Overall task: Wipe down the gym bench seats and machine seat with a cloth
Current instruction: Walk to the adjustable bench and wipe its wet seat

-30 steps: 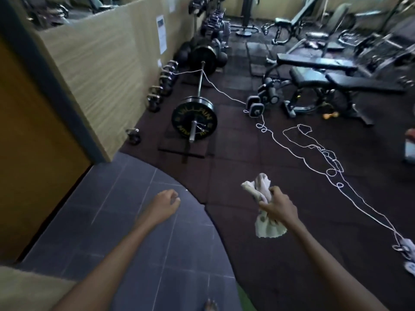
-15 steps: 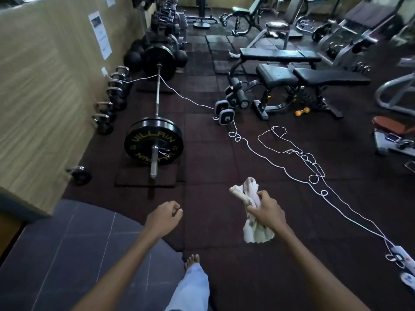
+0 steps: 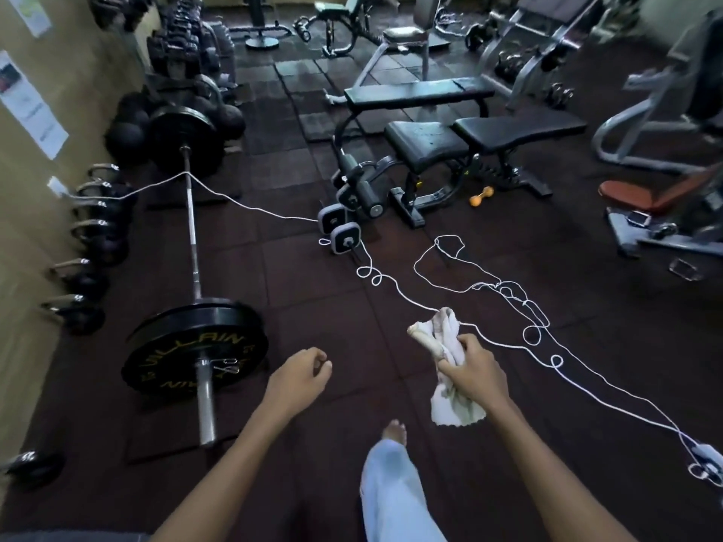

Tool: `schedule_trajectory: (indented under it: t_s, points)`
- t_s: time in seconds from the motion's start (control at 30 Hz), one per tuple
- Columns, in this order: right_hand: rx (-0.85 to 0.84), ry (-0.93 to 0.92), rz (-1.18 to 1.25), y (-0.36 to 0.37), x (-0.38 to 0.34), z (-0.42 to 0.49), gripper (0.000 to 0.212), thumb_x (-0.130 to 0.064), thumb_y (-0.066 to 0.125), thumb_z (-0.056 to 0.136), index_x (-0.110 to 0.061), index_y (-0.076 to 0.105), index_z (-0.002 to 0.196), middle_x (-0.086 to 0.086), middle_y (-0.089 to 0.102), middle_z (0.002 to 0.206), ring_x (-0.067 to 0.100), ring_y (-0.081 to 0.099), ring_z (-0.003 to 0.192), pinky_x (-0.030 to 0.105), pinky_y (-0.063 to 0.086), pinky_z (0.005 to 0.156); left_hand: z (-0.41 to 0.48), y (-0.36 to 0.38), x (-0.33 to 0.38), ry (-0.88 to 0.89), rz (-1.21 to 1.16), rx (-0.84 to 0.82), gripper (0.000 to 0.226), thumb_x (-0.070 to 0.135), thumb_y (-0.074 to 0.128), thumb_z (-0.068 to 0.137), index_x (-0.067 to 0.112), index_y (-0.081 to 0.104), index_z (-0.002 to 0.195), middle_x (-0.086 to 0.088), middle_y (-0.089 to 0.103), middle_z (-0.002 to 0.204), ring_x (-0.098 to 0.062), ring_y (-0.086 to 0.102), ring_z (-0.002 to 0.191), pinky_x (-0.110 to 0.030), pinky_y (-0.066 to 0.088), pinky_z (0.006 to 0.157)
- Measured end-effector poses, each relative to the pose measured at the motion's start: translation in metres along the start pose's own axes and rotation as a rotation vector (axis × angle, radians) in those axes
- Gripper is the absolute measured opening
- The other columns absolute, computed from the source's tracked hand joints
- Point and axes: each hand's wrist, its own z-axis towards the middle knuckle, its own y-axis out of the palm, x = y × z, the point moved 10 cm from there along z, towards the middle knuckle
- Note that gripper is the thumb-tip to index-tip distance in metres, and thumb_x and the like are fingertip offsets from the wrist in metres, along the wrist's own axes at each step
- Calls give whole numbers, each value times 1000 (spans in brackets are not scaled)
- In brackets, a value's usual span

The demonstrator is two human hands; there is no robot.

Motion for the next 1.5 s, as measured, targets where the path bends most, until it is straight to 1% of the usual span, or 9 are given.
schedule_trajectory:
  t_s: [0.33,0.5,0.63,0.8,0.93,1.03,1.23,1.37,1.5]
  points:
    - [-24,66,92,-34,-48,263,48,-41,65,75,-27,49,118,-2,67,108,26,63,99,36,46,78,272,-19,87,18,40,-100,26,46,46,92,29,59,108,14,61,100,-5,58,94,-31,49,84]
    - [-16,62,58,-74,-90,396,52,-40,64,77,-24,48,123,1,66,112,26,61,104,34,41,76,406,-41,132,20,13,-93,24,42,48,92,27,60,106,11,63,101,-10,60,97,-32,49,84]
    - [0,74,46,-94,-116,513,54,-39,65,76,-23,47,125,2,65,114,27,61,105,36,44,80,532,-45,163,28,5,-126,26,40,49,92,24,61,108,6,64,106,-15,60,102,-33,48,85]
    - [7,127,31,-114,-147,655,54,-38,63,78,-23,45,128,2,64,116,28,60,106,34,39,76,698,-50,201,30,-37,-136,23,39,49,93,24,61,105,9,65,99,-15,61,99,-28,43,78]
    - [-9,192,49,-135,-162,757,57,-39,62,77,-24,45,129,3,64,117,29,61,105,35,44,81,807,-61,234,49,7,-163,24,41,48,93,24,61,104,9,63,97,-15,60,98,-28,41,76]
    - [1,217,55,-157,-168,822,55,-40,61,76,-25,46,126,2,65,113,28,61,101,35,45,79,875,-65,260,73,34,-198,24,38,48,93,19,60,102,2,66,101,-21,61,100,-31,45,80]
    - [-15,224,62,-191,-161,951,46,-42,61,80,-22,45,119,1,63,108,23,55,90,35,40,75,992,-52,305,35,43,-224,23,41,46,92,23,58,97,5,64,96,-20,62,95,-30,45,78]
    - [-62,204,60,-201,-147,1050,51,-43,61,81,-21,44,123,1,62,110,27,59,99,36,41,76,1065,-23,338,-11,51,-212,24,39,46,93,20,59,101,4,61,104,-19,59,101,-29,42,81]
    - [-114,178,90,-197,-128,1162,63,-38,63,82,-17,33,133,5,61,116,29,60,104,41,46,83,1149,25,366,-97,26,-187,30,39,46,94,18,59,112,0,56,110,-20,57,105,-32,46,86]
